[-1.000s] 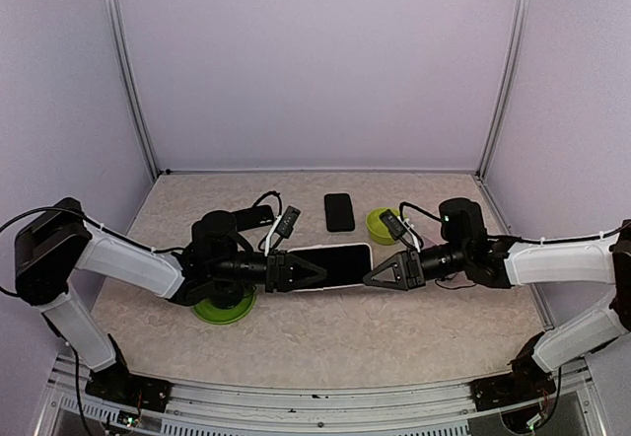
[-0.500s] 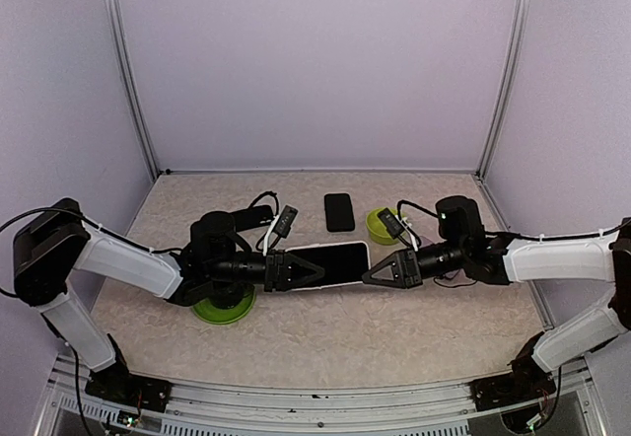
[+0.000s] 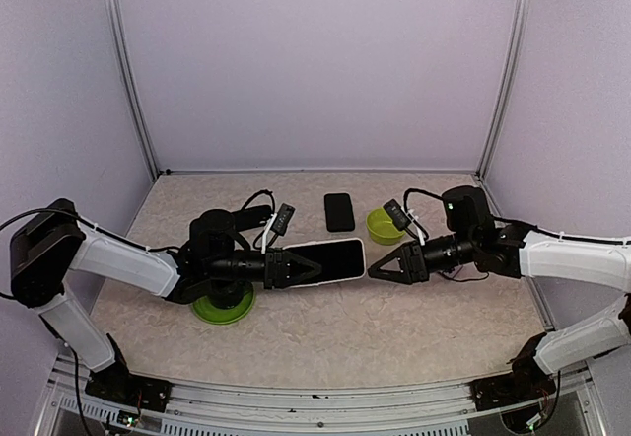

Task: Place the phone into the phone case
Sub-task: Press the phone onto the phone case, then pass from the left arm to the right

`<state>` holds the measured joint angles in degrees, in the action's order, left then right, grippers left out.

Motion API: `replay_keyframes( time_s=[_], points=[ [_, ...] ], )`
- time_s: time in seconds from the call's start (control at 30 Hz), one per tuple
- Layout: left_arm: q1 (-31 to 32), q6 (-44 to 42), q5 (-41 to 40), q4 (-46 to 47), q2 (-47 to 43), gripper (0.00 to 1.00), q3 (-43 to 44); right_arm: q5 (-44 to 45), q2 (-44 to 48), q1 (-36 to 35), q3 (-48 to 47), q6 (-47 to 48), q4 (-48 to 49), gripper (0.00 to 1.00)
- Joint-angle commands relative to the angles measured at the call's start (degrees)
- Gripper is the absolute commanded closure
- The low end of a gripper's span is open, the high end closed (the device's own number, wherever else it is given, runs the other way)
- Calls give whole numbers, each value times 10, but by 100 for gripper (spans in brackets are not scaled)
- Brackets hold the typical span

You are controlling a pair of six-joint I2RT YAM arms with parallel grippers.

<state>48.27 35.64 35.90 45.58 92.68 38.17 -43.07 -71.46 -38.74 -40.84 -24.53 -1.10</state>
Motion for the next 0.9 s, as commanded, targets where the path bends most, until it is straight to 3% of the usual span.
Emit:
replay_keyframes(
  time_s=[0.0,0.4,0.5,0.57,0.87],
  points=[
    [-8,-13,-14,-3,-13,100,9,47,29,0,-24,44,-69,65],
    [-8,-21,20,-44,-7,100,32,111,61,-11,-27,116,-105,31],
    [-8,-21,24,-51,-7,100,33,120,71,-16,-27,131,-103,17],
    [-8,-20,27,-55,-5,100,36,128,76,-20,-26,141,-97,1],
    [-6,-20,57,-89,11,100,59,194,70,-64,-22,199,-63,0]
  ],
)
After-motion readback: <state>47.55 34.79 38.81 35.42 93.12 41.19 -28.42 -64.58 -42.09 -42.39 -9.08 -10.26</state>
